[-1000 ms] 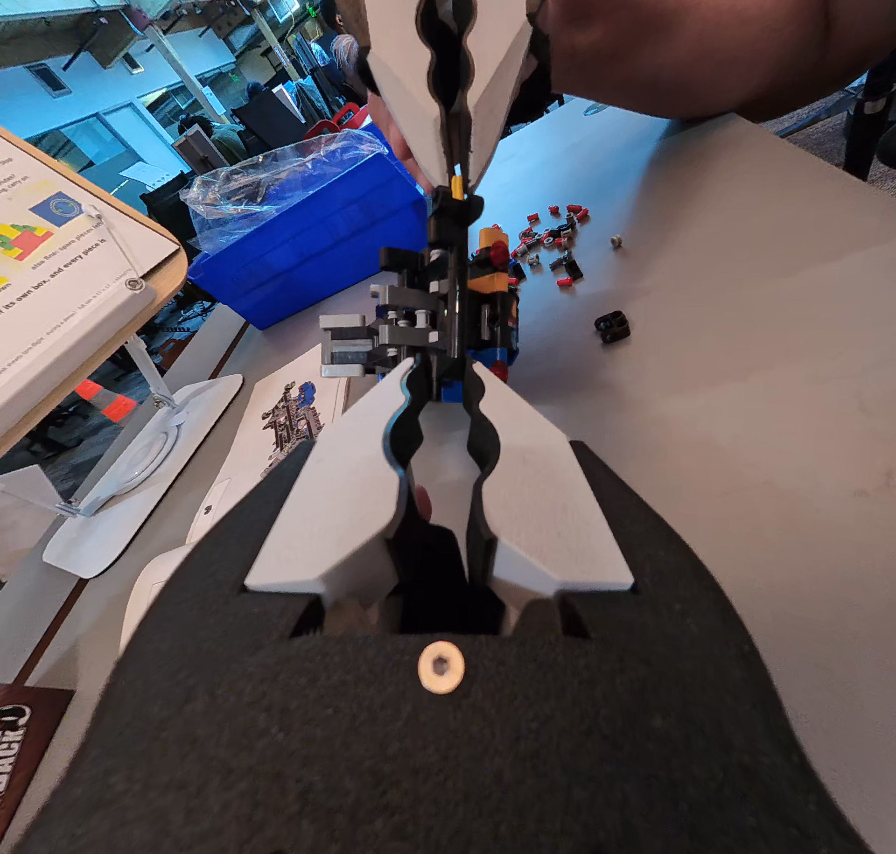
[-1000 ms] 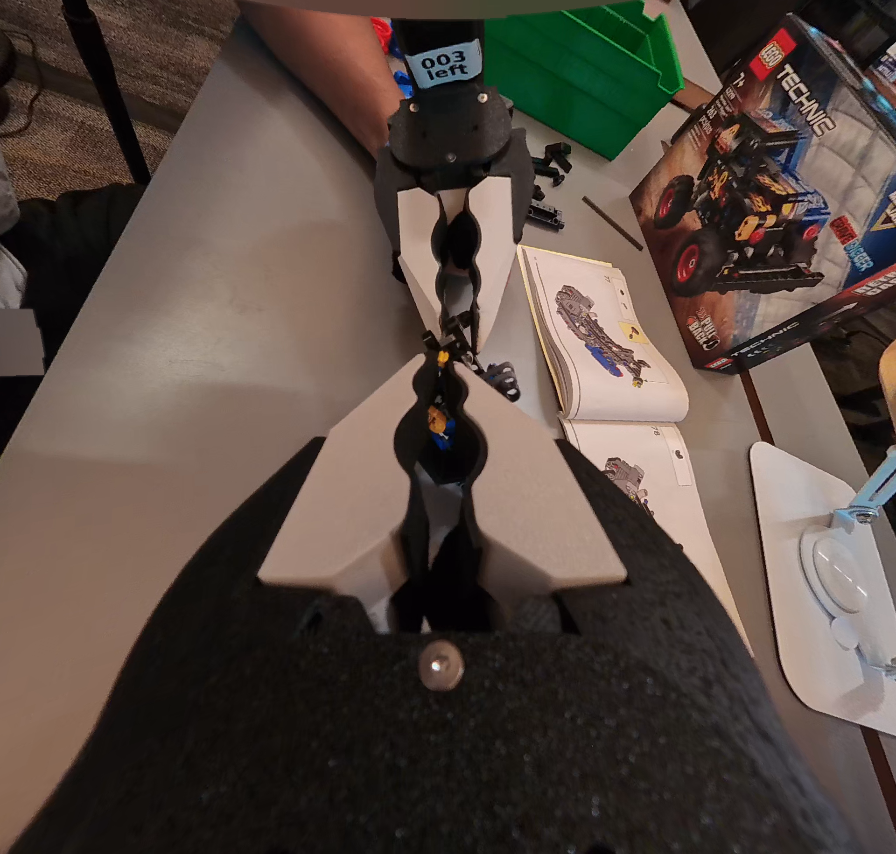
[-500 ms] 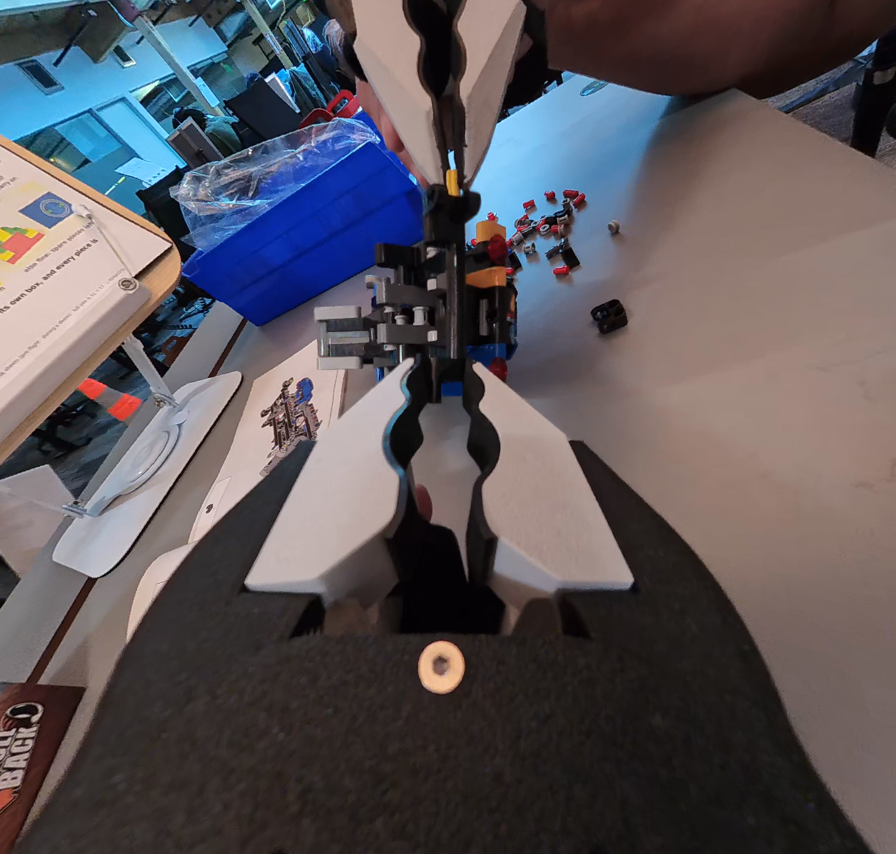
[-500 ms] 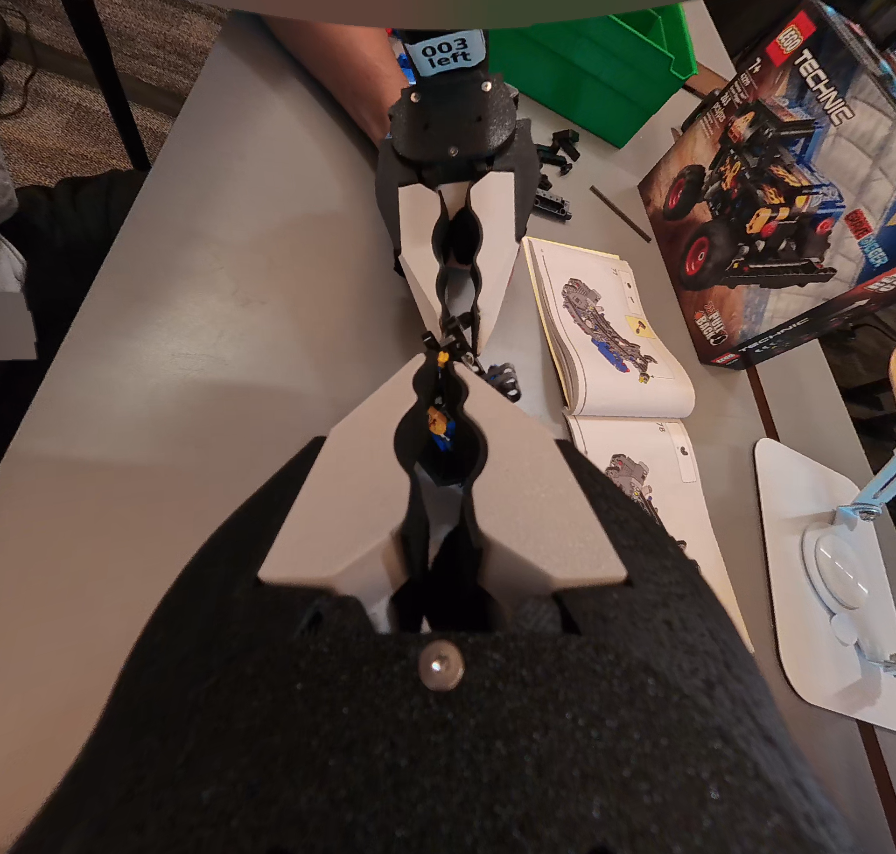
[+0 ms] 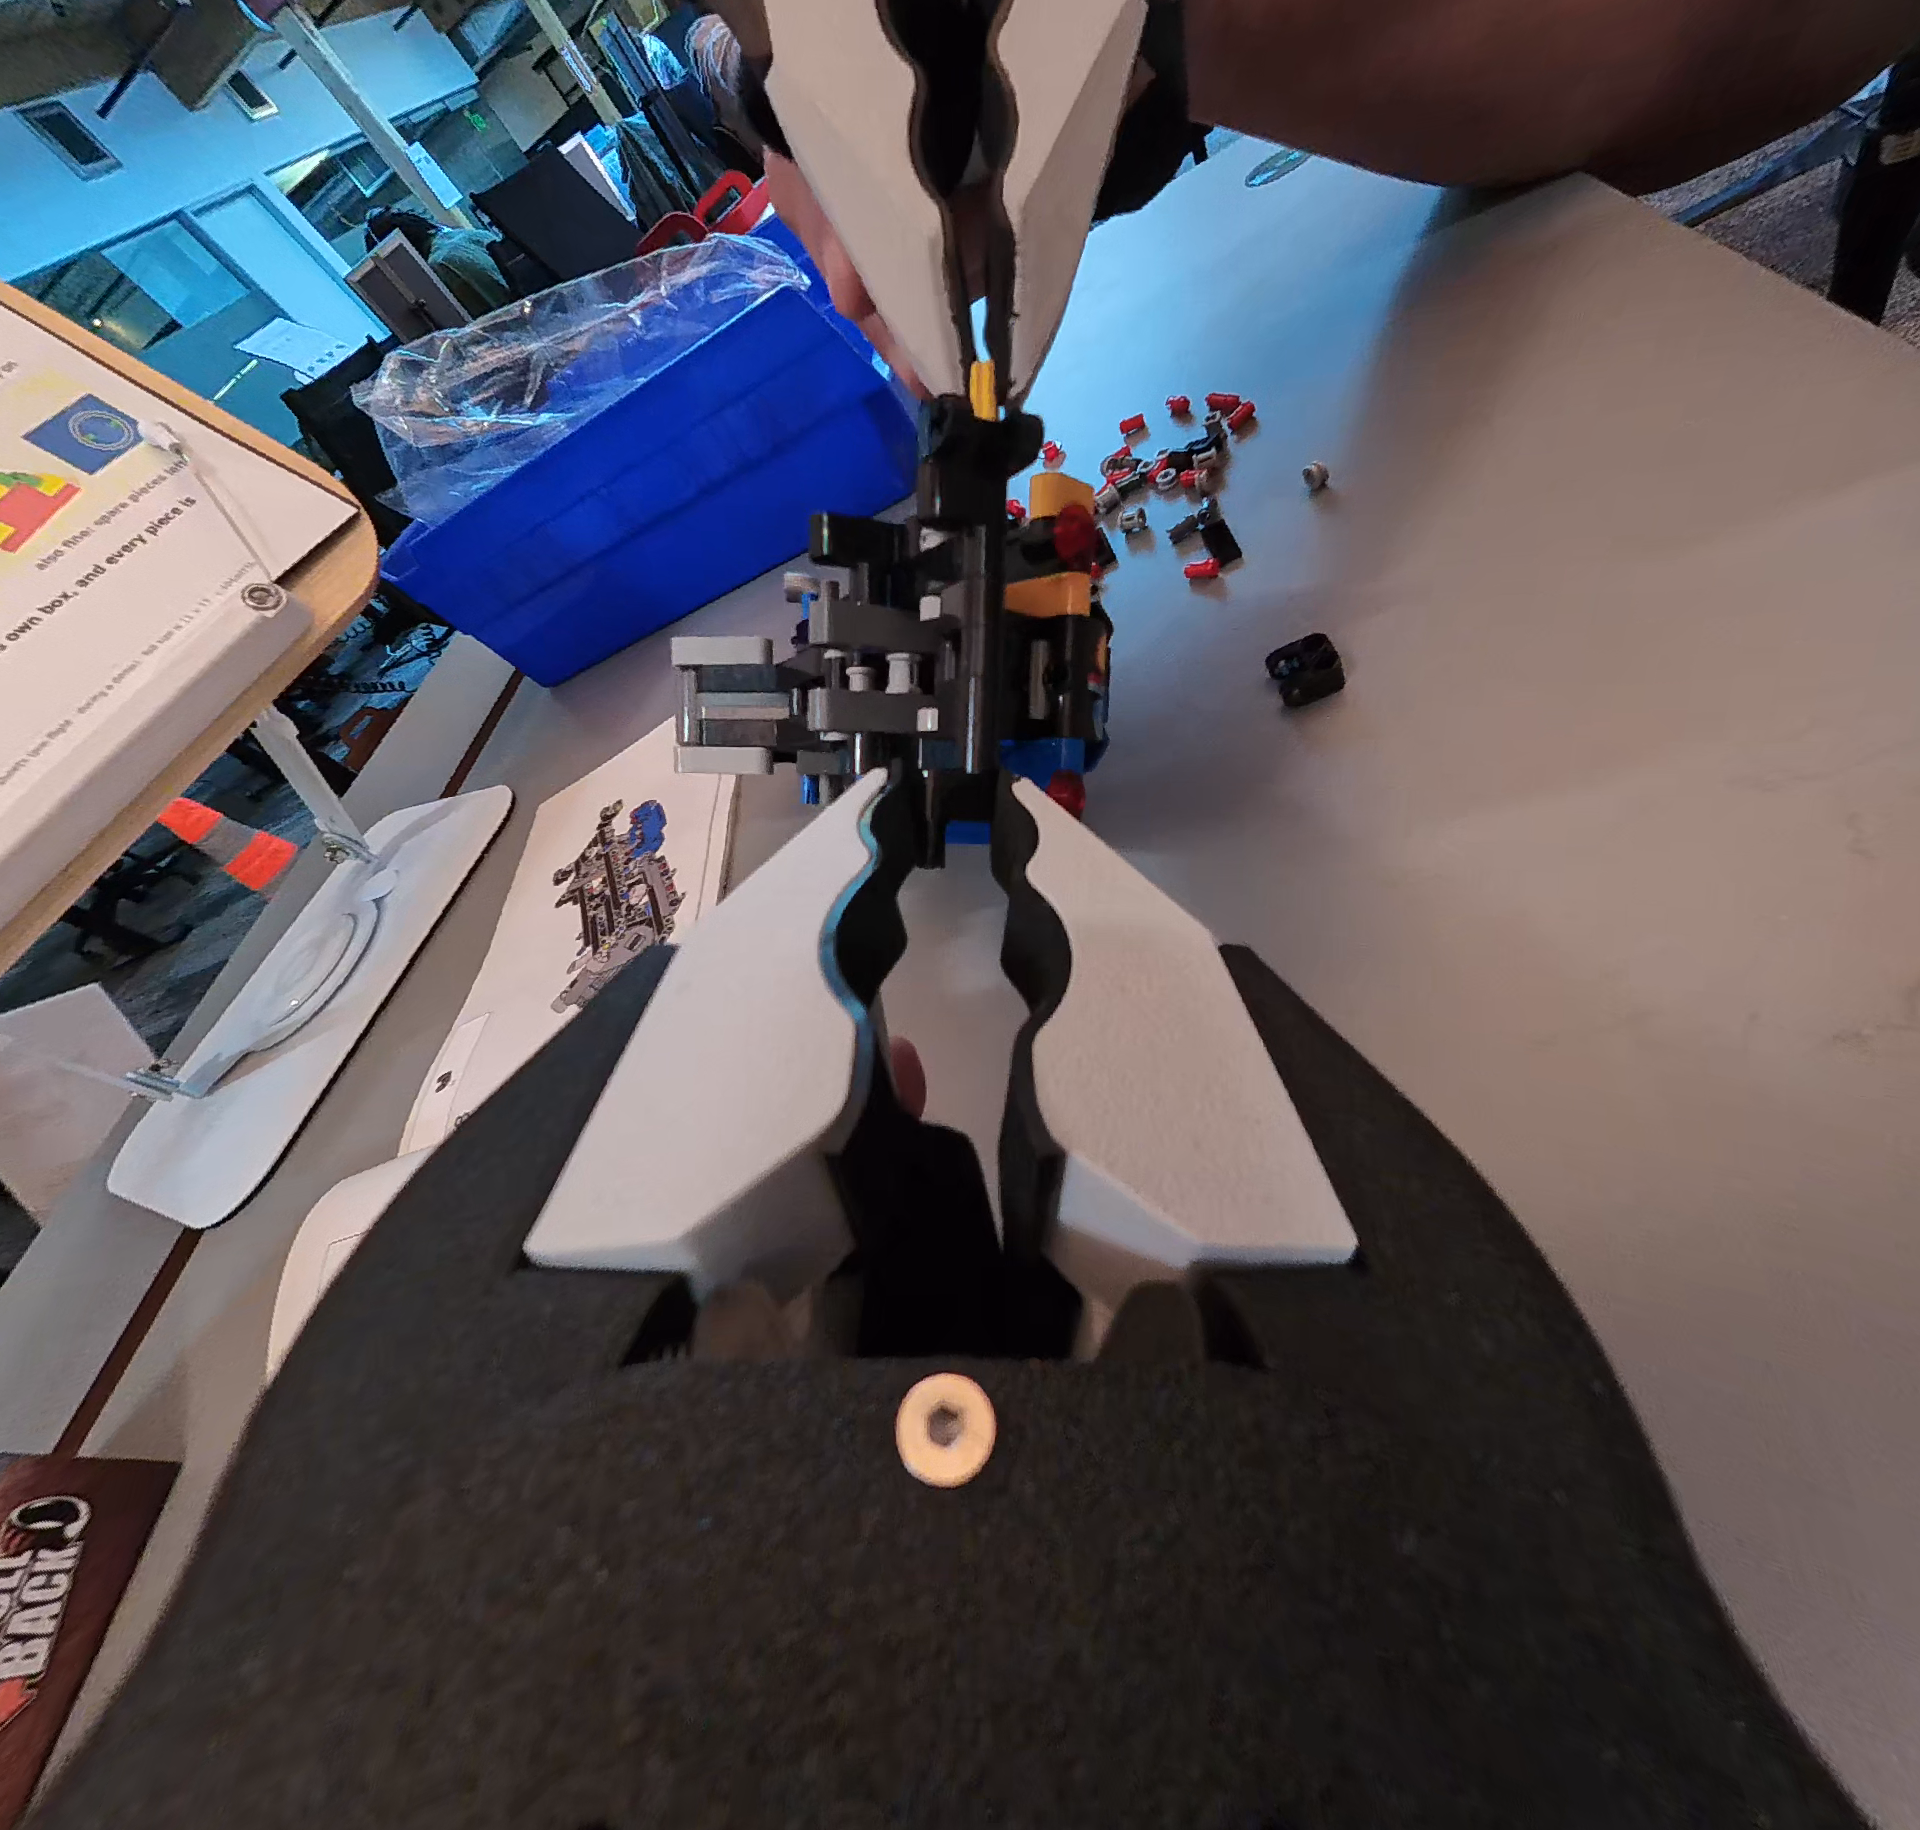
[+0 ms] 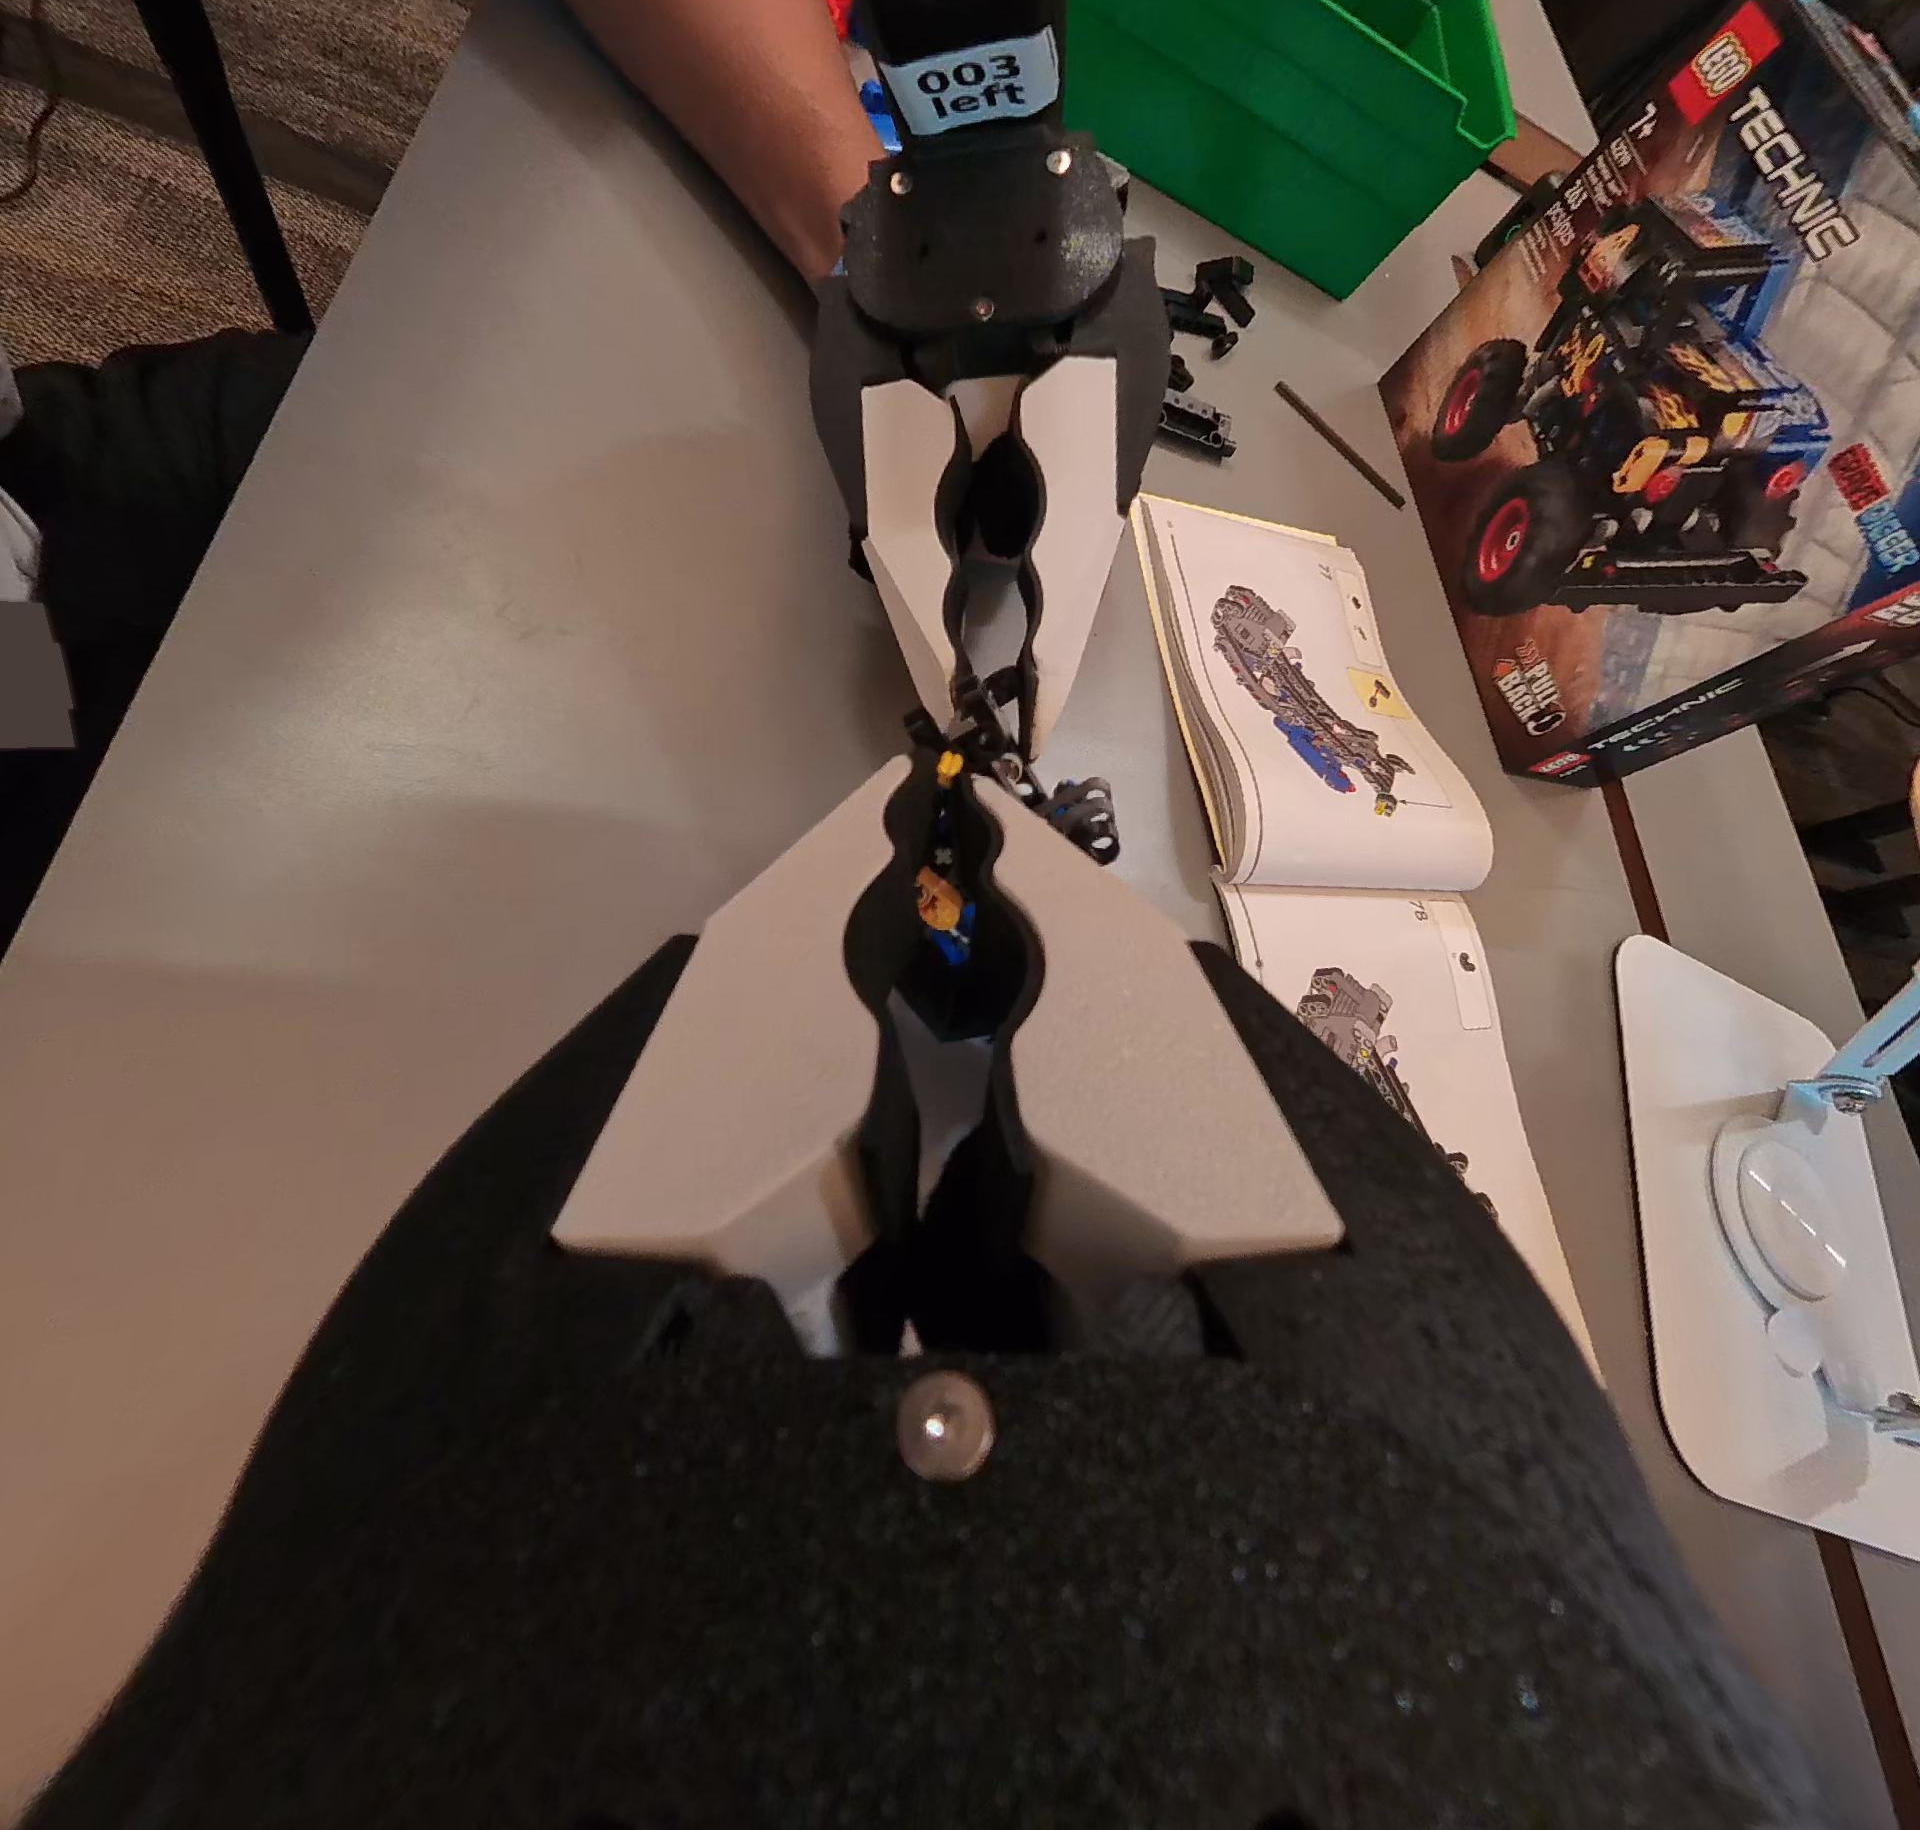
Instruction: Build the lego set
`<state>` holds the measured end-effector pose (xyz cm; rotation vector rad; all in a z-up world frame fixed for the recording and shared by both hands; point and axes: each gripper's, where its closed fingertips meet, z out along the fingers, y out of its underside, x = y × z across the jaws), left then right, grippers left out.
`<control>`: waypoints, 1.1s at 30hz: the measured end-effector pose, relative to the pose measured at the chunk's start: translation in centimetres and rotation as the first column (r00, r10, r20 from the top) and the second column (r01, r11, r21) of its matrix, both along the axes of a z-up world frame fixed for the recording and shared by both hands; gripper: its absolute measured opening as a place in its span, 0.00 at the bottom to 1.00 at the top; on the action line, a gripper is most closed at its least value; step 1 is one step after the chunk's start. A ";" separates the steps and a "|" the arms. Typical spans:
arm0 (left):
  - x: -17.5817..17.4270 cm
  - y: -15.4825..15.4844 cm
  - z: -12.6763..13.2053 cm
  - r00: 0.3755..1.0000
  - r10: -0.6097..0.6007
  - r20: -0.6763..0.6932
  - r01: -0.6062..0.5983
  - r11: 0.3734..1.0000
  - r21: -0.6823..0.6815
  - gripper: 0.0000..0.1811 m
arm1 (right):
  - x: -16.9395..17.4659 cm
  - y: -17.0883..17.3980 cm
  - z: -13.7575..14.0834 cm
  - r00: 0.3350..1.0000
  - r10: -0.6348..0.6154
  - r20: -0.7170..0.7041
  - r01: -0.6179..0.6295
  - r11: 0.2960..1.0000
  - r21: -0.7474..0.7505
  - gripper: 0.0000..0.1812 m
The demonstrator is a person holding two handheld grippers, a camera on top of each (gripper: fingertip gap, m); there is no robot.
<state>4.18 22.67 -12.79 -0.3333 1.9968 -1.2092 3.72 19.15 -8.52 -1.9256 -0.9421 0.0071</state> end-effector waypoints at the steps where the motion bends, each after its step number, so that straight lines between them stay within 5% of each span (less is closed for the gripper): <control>1: 0.0 0.0 0.0 1.000 0.001 -0.002 -0.001 1.000 0.000 0.06 | 0.0 0.0 0.0 1.000 -0.002 0.003 0.001 1.000 0.002 0.01; 26: -0.1 -0.3 -0.6 1.000 0.000 -0.028 0.001 1.000 0.028 0.06 | -0.3 0.2 -0.6 0.999 0.002 0.043 -0.001 1.000 -0.012 0.01; 28: -0.4 -0.7 0.4 1.000 -0.029 -0.010 0.029 0.999 -0.042 0.06 | -0.3 0.4 -1.7 0.998 -0.005 0.062 0.007 0.999 -0.044 0.00; 30: -0.7 -1.9 1.5 0.999 -0.050 -0.008 0.049 0.991 -0.121 0.05 | 0.3 0.5 -5.8 0.983 0.000 0.182 0.028 0.988 -0.153 0.00; 32: -0.4 -1.2 1.1 0.986 -0.046 0.161 0.046 0.999 0.003 0.07 | 0.3 0.4 -3.5 0.991 -0.035 0.127 0.050 0.992 -0.116 0.00; 33: 0.1 -0.3 1.1 0.996 -0.022 0.088 0.024 0.999 -0.032 0.07 | 0.5 0.3 -1.8 0.997 -0.050 0.065 0.055 0.996 -0.076 0.00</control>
